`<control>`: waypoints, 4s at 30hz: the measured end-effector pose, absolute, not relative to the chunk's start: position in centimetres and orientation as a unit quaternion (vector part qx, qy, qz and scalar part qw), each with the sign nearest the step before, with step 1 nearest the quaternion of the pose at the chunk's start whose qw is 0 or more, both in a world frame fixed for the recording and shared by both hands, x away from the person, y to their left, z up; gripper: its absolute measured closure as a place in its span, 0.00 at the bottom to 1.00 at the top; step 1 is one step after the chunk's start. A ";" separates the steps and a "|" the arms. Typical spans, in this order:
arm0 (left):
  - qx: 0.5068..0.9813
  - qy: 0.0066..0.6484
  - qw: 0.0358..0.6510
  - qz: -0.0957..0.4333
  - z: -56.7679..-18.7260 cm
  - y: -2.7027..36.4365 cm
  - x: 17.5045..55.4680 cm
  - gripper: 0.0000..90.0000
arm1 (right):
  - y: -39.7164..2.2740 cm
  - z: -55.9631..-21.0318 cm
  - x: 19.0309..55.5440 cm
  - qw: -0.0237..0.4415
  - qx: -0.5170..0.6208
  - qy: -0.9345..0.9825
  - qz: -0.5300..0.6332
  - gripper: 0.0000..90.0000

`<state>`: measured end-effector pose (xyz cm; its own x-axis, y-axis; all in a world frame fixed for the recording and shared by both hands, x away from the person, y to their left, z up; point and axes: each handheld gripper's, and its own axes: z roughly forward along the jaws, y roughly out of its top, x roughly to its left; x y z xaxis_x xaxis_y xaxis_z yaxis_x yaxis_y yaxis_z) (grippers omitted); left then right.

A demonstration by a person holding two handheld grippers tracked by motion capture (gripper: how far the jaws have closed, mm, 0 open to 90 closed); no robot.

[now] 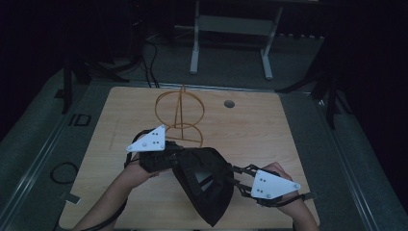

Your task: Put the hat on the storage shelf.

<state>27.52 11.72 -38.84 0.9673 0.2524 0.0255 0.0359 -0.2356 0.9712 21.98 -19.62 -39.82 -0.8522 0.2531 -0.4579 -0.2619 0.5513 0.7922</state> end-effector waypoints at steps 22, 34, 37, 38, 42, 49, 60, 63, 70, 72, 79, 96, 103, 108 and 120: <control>0.783 0.139 0.588 0.147 -39.2 12.4 27.8 0.68 | -20.8 -37.9 22.4 0.238 0.056 0.823 0.512 1.00; 0.789 0.173 0.556 0.195 -39.8 13.0 27.4 0.44 | -23.1 -36.5 23.2 0.268 0.111 0.802 0.523 1.00; 0.786 0.183 0.557 0.197 -40.2 13.5 27.4 0.40 | -23.8 -36.2 23.5 0.273 0.130 0.795 0.526 1.00; 0.785 0.186 0.557 0.197 -40.3 13.7 27.3 0.38 | -24.0 -36.1 23.6 0.277 0.135 0.793 0.525 1.00; 0.788 0.201 0.543 0.209 -41.1 14.3 27.2 0.21 | -24.7 -35.5 24.2 0.287 0.163 0.783 0.528 1.00; 0.776 0.243 0.526 0.249 -43.0 15.3 27.1 0.04 | -25.2 -34.5 25.4 0.305 0.199 0.769 0.524 1.00; 0.763 0.307 0.506 0.259 -47.1 18.2 26.6 0.05 | -25.6 -34.3 27.7 0.314 0.236 0.754 0.526 1.00; 0.761 0.324 0.497 0.264 -48.5 18.9 26.3 0.05 | -25.6 -34.3 28.3 0.313 0.242 0.753 0.525 1.00; 0.748 0.372 0.477 0.273 -50.7 21.4 25.5 0.05 | -25.0 -33.2 30.2 0.329 0.252 0.752 0.513 1.00; 0.742 0.382 0.473 0.283 -51.1 22.1 25.1 0.05 | -24.6 -32.7 30.8 0.336 0.253 0.751 0.509 1.00; 0.733 0.412 0.454 0.296 -52.6 23.9 24.2 0.05 | -23.0 -30.8 33.2 0.350 0.260 0.747 0.502 1.00; 0.708 0.424 0.487 0.285 -54.2 24.8 22.5 0.04 | -15.9 -26.7 38.1 0.365 0.242 0.755 0.489 1.00; 0.698 0.432 0.494 0.286 -54.2 25.5 22.4 0.05 | -12.2 -27.3 38.9 0.353 0.226 0.776 0.472 1.00; 0.696 0.434 0.496 0.284 -54.5 25.7 22.4 0.05 | -10.2 -28.3 39.1 0.341 0.216 0.791 0.460 1.00; 0.698 0.435 0.496 0.278 -54.9 25.6 22.5 0.05 | -8.1 -30.7 39.7 0.311 0.207 0.822 0.430 1.00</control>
